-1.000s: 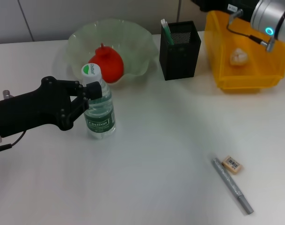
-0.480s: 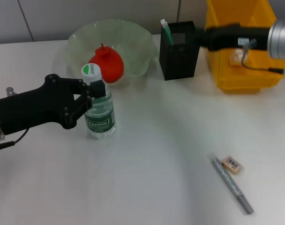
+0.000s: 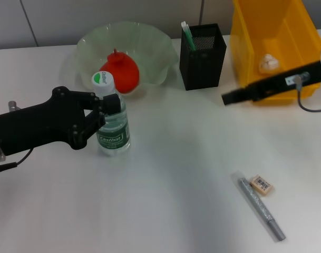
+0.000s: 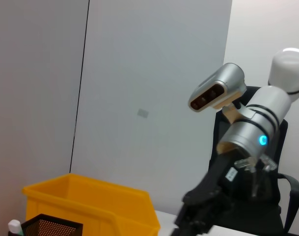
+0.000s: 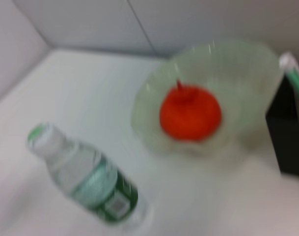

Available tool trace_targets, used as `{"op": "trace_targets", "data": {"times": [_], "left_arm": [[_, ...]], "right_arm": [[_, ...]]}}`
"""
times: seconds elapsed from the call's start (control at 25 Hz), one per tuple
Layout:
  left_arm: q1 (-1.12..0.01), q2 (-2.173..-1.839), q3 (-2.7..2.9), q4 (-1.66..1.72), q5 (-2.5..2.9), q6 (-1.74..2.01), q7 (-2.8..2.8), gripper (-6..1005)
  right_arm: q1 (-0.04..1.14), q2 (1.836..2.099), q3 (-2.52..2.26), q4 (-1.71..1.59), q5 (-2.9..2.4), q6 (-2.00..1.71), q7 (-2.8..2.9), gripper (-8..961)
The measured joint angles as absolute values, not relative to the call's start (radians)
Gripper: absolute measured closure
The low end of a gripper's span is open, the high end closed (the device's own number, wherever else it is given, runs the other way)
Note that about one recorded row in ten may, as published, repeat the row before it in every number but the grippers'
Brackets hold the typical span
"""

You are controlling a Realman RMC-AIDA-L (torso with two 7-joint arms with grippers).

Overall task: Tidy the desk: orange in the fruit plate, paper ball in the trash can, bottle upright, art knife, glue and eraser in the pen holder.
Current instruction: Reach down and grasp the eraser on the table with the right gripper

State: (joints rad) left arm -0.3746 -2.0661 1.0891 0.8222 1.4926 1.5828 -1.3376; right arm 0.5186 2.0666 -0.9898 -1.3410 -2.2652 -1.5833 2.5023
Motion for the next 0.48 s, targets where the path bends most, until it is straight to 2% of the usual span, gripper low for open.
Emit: {"op": "trace_targets", "data": {"times": [0.28,0.48], "left_arm": [[-0.370,-2.066,1.089,0.821,1.493,1.583,-1.338,977],[-0.370,-2.068,1.089,0.817,1.496,1.583,-1.338,977]], "right_arm": [[0.550,2.067,-0.988,-1.489,-2.391,-1.832,2.655,669],[0.605,2.053,-0.988,-1.488,-2.449,-1.959,2.710,670]]}}
